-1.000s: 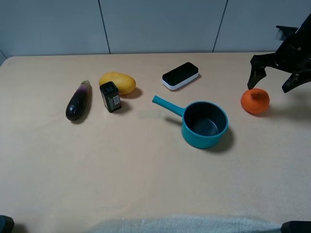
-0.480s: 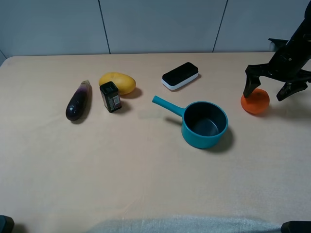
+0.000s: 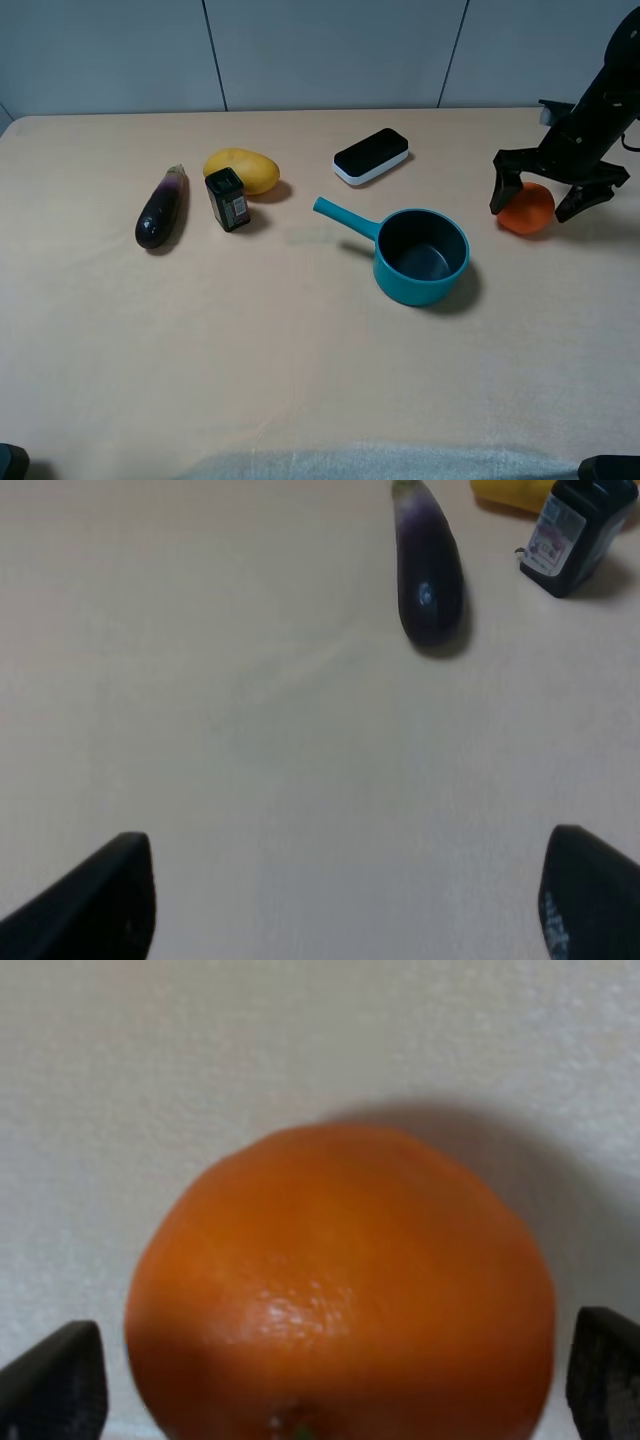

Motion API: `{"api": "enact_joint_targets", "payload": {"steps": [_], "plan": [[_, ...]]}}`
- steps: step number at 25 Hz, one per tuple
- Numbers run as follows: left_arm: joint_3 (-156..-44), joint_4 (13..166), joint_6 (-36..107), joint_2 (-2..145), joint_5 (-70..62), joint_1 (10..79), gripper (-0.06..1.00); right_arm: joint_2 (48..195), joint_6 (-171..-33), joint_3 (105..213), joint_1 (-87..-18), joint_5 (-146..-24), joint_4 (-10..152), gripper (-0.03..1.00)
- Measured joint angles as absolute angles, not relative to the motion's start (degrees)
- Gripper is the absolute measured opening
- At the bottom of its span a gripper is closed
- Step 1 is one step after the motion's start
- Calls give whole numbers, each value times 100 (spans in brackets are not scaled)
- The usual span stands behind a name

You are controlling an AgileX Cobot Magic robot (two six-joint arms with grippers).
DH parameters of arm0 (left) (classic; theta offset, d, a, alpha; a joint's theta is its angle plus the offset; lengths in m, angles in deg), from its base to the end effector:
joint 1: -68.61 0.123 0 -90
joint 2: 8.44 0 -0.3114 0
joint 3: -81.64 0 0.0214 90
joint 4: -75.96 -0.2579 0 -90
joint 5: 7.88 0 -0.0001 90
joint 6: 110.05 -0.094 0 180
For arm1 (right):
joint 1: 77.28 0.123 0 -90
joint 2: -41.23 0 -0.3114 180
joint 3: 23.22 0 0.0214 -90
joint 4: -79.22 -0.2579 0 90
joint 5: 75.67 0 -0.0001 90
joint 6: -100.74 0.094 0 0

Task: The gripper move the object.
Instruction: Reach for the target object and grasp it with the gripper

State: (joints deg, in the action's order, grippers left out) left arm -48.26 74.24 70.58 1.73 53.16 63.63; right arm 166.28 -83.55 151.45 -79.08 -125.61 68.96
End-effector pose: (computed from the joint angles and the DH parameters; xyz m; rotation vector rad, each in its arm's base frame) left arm -0.0127 0.0036 0.2756 0.0801 2.1154 -0.0218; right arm 0.3895 0.0006 0.1340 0.1133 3.1305 0.2145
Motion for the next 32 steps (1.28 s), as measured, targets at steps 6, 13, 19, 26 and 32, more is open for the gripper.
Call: {"api": "enact_joint_targets", "payload": {"steps": [6,13,19,26,32], "plan": [[-4826,7424,7058,173,5316,6363,77,16633,-8466,15145,-7908,-12484,6757,69],[-4826,7424,7058,173,5316,6363,77,16633,-8466,15145,-7908,-12465,6739,69],[-4826,7424,7058,173,5316,6363,77,16664,-8466,15145,-7908,-12465,6739,69],[-4826,7424,7058,173,5316,6363,77,16758,-8466,15145,-7908,-12465,6720,69],[-4826,7424,7058,173,5316,6363,77,16775,-8470,15145,-7908,-12465,6715,69]]}}
